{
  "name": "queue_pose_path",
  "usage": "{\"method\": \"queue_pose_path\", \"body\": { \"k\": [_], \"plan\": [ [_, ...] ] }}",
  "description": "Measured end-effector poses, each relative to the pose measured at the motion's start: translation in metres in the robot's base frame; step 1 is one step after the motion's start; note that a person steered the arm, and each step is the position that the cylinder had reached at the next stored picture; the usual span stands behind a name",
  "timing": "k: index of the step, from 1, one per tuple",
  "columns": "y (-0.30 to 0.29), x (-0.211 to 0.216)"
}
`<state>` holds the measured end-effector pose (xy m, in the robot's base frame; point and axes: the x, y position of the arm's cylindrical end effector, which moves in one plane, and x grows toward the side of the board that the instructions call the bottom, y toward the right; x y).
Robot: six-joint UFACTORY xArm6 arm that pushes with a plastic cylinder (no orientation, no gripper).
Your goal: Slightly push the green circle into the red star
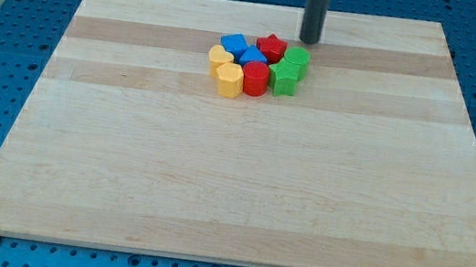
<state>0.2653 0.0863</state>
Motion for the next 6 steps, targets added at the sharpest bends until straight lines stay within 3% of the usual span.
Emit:
{"method": "queue_pose_path", "body": {
  "k": [2,6],
  "plan": [
    [0.032,0.043],
    [0.001,0.061]
  ]
}}
